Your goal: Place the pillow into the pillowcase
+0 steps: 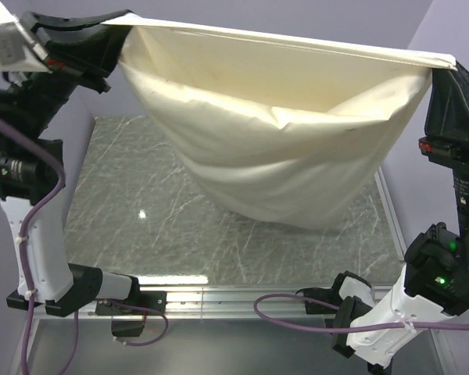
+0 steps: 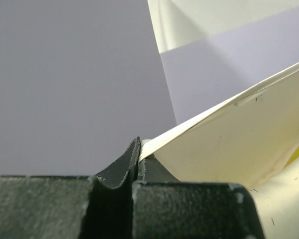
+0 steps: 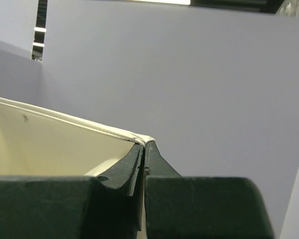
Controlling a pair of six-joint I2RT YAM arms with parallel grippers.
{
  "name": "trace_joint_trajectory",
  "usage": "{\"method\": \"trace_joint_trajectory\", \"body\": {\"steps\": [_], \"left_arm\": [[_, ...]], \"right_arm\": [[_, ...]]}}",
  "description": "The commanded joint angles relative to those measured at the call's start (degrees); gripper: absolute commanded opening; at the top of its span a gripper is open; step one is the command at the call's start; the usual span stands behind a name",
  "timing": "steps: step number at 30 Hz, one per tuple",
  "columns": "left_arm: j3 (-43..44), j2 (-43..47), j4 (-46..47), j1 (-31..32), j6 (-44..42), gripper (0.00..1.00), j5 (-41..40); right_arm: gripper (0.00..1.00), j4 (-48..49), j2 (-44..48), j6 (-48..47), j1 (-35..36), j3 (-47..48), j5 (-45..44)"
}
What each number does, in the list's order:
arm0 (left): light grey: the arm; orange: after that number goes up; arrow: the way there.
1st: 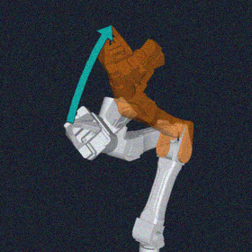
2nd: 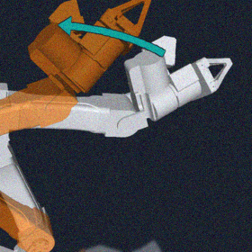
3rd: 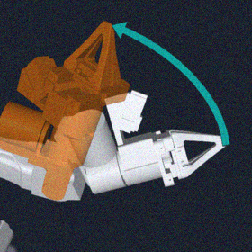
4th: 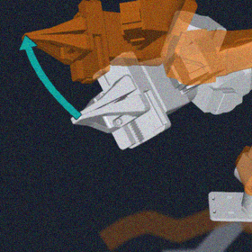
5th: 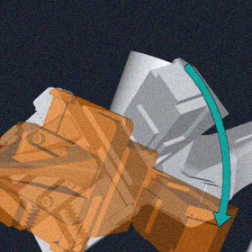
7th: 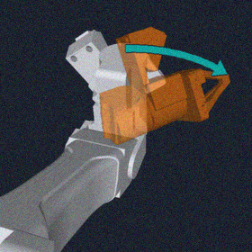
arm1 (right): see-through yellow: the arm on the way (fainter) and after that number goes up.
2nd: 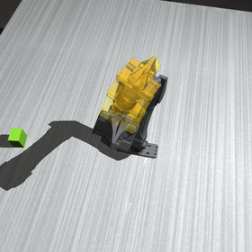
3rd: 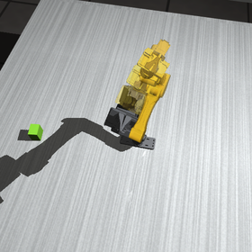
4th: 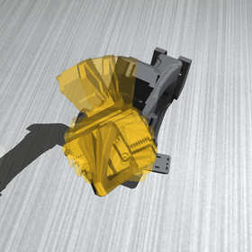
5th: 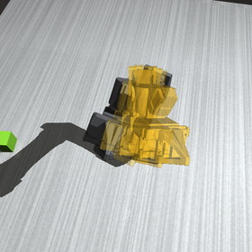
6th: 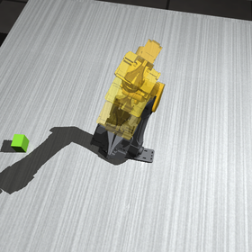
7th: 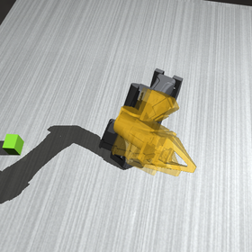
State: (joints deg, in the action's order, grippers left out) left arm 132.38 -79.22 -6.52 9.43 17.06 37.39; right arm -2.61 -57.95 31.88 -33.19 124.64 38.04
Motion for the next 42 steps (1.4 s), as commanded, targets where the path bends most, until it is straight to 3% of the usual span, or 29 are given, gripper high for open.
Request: {"method": "trace_joint_trajectory", "body": {"steps": [1, 6, 11, 15, 16, 20, 22, 23, 24, 26, 27, 30, 31, 32, 34, 35, 38, 42], "left_arm": [[1.22, -1.11, -0.25, -4.07, -4.40, 0.01, -21.03], [-1.58, -2.95, 1.24, -4.07, -6.95, 0.01, -25.25], [-8.53, -7.25, 3.01, -4.07, -9.32, 0.00, -25.17], [-9.87, -18.12, 1.87, -3.72, -10.73, 0.01, -24.03], [-8.73, -20.77, -0.05, -3.72, -10.64, 0.00, -23.85], [2.24, -36.50, -2.96, -2.58, -13.10, 0.00, -25.69], [12.78, -46.87, -4.71, -2.49, -15.37, 0.11, -27.70], [15.95, -49.69, -7.16, -2.05, -15.82, 0.23, -29.37], [18.16, -51.98, -8.49, -2.14, -15.74, 0.59, -30.17], [13.47, -49.56, -9.99, -2.31, -16.44, 0.81, -30.70], [2.91, -43.36, -8.43, -2.23, -16.44, 0.98, -30.79], [-15.75, -30.18, -7.62, -2.66, -19.87, 0.99, -27.99], [-18.62, -27.68, -9.45, -2.66, -20.48, 0.99, -27.11], [-20.73, -25.57, -11.65, -2.75, -20.49, 0.99, -24.84], [-25.31, -21.08, -18.94, -2.84, -20.05, 0.99, -24.03], [-26.46, -20.11, -20.53, -3.01, -19.61, 0.99, -24.55], [-29.45, -18.34, -24.59, -6.59, -14.71, 0.99, -25.26], [-28.68, -19.04, -24.32, -12.85, -11.00, 0.99, -15.81]], "right_arm": [[0.00, 1.74, -6.98, -2.35, -1.44, 0.96, -20.03], [0.00, -2.12, -12.17, -3.65, 2.59, -3.95, -15.89], [0.00, -7.14, -12.54, -20.41, 16.20, -17.56, -21.24], [0.00, -8.81, -15.07, -30.19, 23.95, -30.30, -31.69], [0.00, -10.03, -16.30, -31.25, 25.18, -31.38, -37.89], [0.00, -16.71, -23.77, -34.68, 24.49, -33.23, -49.36], [0.00, -17.51, -25.36, -37.14, 22.66, -38.31, -51.65], [0.00, -17.08, -25.28, -38.46, 21.69, -40.51, -52.36], [0.00, -16.55, -25.02, -39.86, 20.81, -44.88, -52.72], [0.00, -17.69, -24.32, -43.63, 16.69, -48.42, -51.85], [0.00, -18.39, -23.27, -45.22, 15.10, -51.57, -51.58], [0.00, -24.34, -22.81, -53.74, 11.67, -56.42, -48.51], [0.00, -32.64, -23.08, -55.68, 11.22, -56.87, -45.72], [0.12, -37.07, -23.08, -60.40, 10.87, -57.31, -42.64], [0.50, -44.54, -23.08, -62.11, 11.22, -58.28, -42.26], [0.60, -45.02, -22.82, -62.20, 10.87, -58.11, -42.70], [0.56, -43.80, -20.54, -61.85, 9.11, -56.00, -43.58], [0.67, -48.88, -20.10, -58.60, 9.98, -47.48, -39.55]]}}
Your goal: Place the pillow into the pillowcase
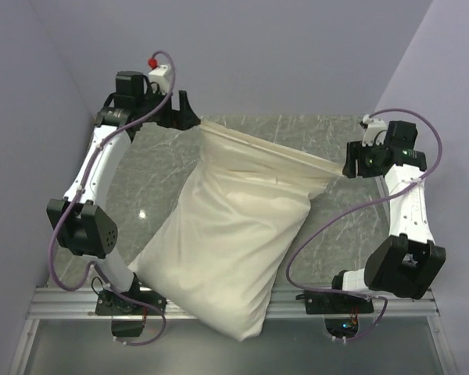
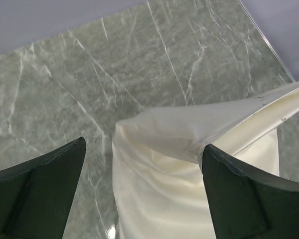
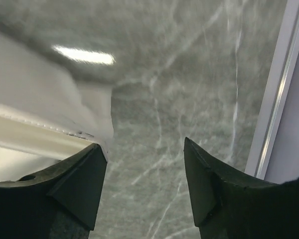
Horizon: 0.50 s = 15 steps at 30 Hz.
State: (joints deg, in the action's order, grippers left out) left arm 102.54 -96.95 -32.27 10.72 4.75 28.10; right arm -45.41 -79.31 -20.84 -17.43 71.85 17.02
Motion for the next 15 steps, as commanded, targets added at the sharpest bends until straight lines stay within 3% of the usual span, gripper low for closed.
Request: {"method": "trace_joint_trajectory", "body": {"steps": [1, 4, 6, 8, 11, 15], "left_arm": [[2.74, -1.92, -0.06, -14.84, 0.96, 0.99, -2.30], [11.96, -5.18, -3.06, -16.43, -1.15, 0.99, 14.64], [13.56, -5.53, 1.49, -15.82, 1.81, 0.99, 21.17], [13.38, -5.88, 8.50, -13.54, 4.90, 0.99, 23.22], [19.68, -10.08, 8.73, -8.20, 8.69, 0.99, 28.50], [22.10, -11.34, 8.44, -2.29, 11.31, 0.99, 23.51]], "right_arm": [[0.68, -6.88, 1.44, -5.18, -4.03, 6.36, -17.20], [0.71, -7.77, 3.37, -4.56, -0.26, 9.09, -11.24], [0.71, -7.77, 3.81, -4.13, 2.21, 10.41, -9.29], [0.71, -8.29, 3.55, -4.21, 5.29, 12.42, -3.51], [0.77, -11.89, 1.45, -2.89, 8.63, 18.29, 7.98], [0.77, -13.91, -1.20, 1.15, 11.54, 26.92, 14.53]]}}
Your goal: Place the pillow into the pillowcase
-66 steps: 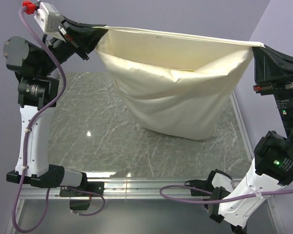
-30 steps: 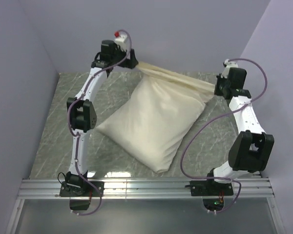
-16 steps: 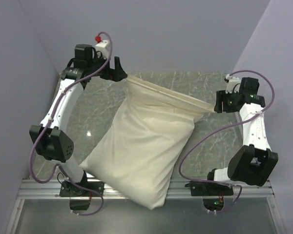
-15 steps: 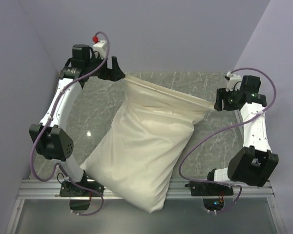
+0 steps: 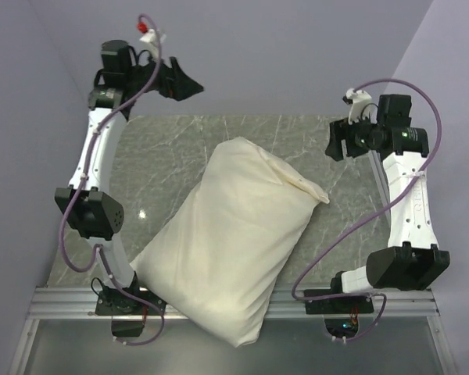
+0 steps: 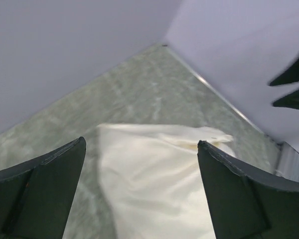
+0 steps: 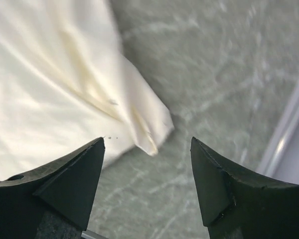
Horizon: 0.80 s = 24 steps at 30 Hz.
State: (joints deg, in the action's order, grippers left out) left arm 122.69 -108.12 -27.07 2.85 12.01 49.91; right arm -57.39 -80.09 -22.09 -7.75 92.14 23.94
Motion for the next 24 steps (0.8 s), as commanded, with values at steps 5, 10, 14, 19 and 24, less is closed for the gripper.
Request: {"method": "trace_joint_trajectory", "body": {"steps": [5, 10, 14, 19, 24], "left_arm": [[-19.57, 11.42, 5.02, 2.86, 6.73, 0.98, 0.29], [-34.43, 22.23, 2.30, -6.59, 6.80, 0.99, 2.11], [-35.15, 22.51, -2.46, -14.26, 5.56, 0.99, 4.31], [-36.04, 20.76, -0.18, -24.20, 10.22, 0.99, 7.83], [-34.72, 19.26, -2.45, -29.30, 10.49, 0.99, 8.18]], "right_arm": [[0.71, -4.22, 0.11, -3.91, 7.46, 5.43, 10.61], [0.70, -5.03, 3.09, -10.52, 28.28, -9.13, 3.06], [0.78, 2.53, 6.09, -12.01, 46.73, -17.25, -6.70], [0.75, 1.13, -3.90, -14.82, 58.88, -14.09, -5.31], [0.68, 5.61, -14.63, -15.01, 65.23, -11.90, -3.91]]}}
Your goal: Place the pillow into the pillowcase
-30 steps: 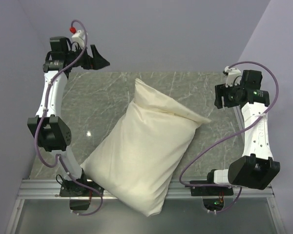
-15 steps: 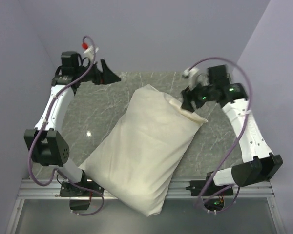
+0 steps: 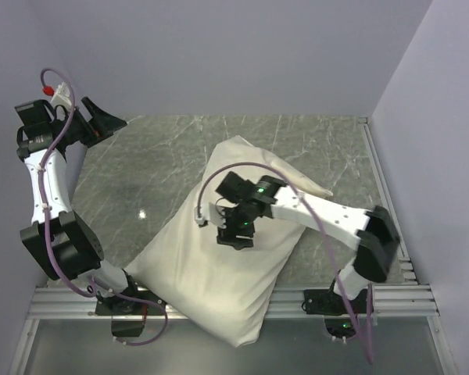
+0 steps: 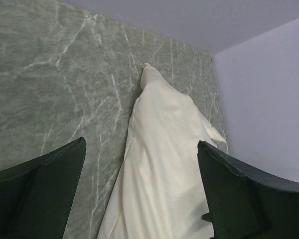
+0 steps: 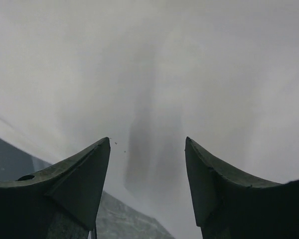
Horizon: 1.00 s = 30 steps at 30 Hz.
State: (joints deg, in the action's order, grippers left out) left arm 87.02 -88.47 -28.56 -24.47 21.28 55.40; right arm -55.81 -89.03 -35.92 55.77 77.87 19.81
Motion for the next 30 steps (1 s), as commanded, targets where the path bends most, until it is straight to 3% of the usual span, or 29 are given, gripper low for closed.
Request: {"method": "trace_joint_trajectory", "body": {"steps": [1, 5, 10, 14, 15, 16, 18, 20, 23, 24, 30], "left_arm": [[1.22, -0.39, -1.24, -2.42, 0.96, 0.99, 2.79], [1.48, -0.30, -1.76, -4.27, 0.43, 0.99, 2.35], [0.26, 0.57, -3.25, -4.97, -0.62, 0.99, 0.33], [1.04, 0.66, -7.03, -5.41, -4.21, 0.99, -4.15], [1.30, 0.58, -7.82, -5.41, -4.92, 0.99, -6.24], [1.05, 0.58, -8.35, -5.41, -5.45, 0.99, -6.70], [-0.01, 0.58, -9.41, -5.33, -7.03, 0.99, -7.58], [-2.99, 0.75, -9.32, -4.46, -8.00, 0.99, -8.11], [-6.59, 0.49, -10.03, -1.39, -11.59, 0.99, -9.60], [-7.39, 0.23, -11.33, 2.37, -12.91, 0.99, -9.69], [-12.49, -3.99, -10.74, 13.82, -13.73, 0.96, -15.58]], "right_arm": [[0.68, 4.74, -9.89, -0.56, 1.71, 4.29, 0.49], [0.64, 9.57, -21.60, 5.58, -0.65, 12.11, -2.93], [0.64, 13.26, -36.70, 22.27, -11.63, 34.13, -6.10], [0.65, 17.92, -42.53, 37.80, -20.15, 45.86, -12.34], [0.65, 17.67, -43.58, 40.47, -21.91, 48.15, -11.56], [0.66, 17.32, -44.38, 42.41, -25.24, 51.30, -4.24], [0.66, 17.93, -42.20, 44.01, -26.67, 50.03, -0.75], [0.67, 22.38, -29.34, 41.39, -27.20, 36.13, 2.51], [0.68, 29.16, -19.54, 38.31, -29.39, 24.91, -0.01], [0.68, 29.09, -17.16, 37.08, -30.10, 22.18, -1.34], [0.60, 23.73, -25.90, 31.97, -39.13, 22.16, -7.50]]}}
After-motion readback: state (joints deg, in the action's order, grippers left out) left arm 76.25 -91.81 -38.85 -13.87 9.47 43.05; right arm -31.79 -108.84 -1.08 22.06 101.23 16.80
